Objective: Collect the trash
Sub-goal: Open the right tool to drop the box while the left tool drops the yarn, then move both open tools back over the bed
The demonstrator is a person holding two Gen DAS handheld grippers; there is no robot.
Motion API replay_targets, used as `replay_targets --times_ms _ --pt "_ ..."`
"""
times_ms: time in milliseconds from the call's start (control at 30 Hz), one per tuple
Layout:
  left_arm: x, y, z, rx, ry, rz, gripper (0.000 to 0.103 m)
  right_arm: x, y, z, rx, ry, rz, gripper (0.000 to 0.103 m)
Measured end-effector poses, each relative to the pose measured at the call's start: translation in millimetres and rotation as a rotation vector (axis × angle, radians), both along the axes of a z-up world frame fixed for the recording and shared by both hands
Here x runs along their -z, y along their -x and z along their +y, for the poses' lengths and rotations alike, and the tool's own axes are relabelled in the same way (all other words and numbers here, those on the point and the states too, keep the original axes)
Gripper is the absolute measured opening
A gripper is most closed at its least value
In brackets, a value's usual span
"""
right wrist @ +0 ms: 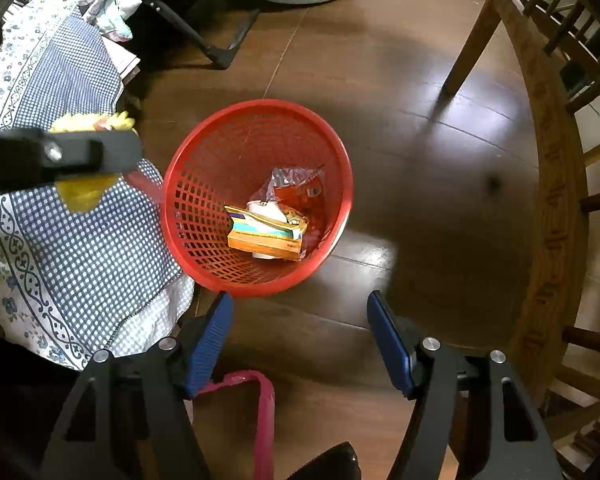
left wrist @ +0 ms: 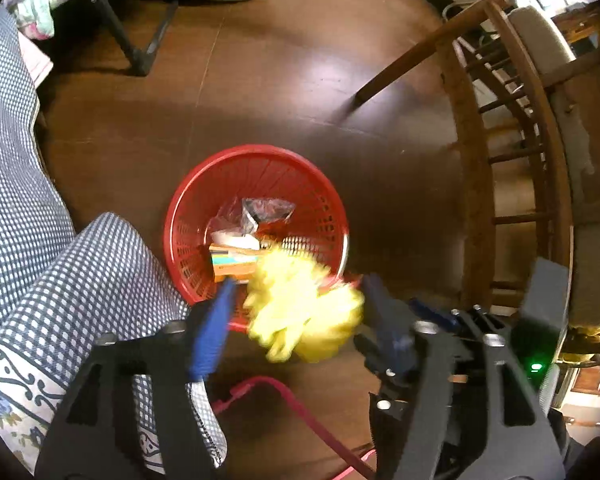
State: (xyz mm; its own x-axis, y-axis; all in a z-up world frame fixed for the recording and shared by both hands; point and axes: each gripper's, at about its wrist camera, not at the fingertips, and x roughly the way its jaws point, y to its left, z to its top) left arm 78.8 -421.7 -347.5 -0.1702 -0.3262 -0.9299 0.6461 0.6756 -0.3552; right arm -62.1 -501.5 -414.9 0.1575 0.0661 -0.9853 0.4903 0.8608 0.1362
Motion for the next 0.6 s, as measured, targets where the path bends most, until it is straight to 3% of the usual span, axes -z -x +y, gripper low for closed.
replay_targets --times_ms 33,167,400,533,600 --pt "-4 -1 1 -0.006 0.015 -0.017 0.081 0 0 0 0.000 0.001 0.001 0.068" --pt "-11 -3 5 -0.021 0.060 -0.014 0.084 -1 -1 2 0.001 0.004 0.003 0.068" --pt "-20 -6 9 -0.043 0.089 -0.020 0.084 -11 -4 2 -0.005 0.018 0.001 0.068" --pt "-52 -1 22 -0.052 0.145 -0.041 0.084 -22 -7 0 -0.009 0.039 -0.005 0.068" --pt "-86 2 34 -0.051 0.199 -0.099 0.084 -27 -9 2 -0.010 0.050 -0.007 0.068"
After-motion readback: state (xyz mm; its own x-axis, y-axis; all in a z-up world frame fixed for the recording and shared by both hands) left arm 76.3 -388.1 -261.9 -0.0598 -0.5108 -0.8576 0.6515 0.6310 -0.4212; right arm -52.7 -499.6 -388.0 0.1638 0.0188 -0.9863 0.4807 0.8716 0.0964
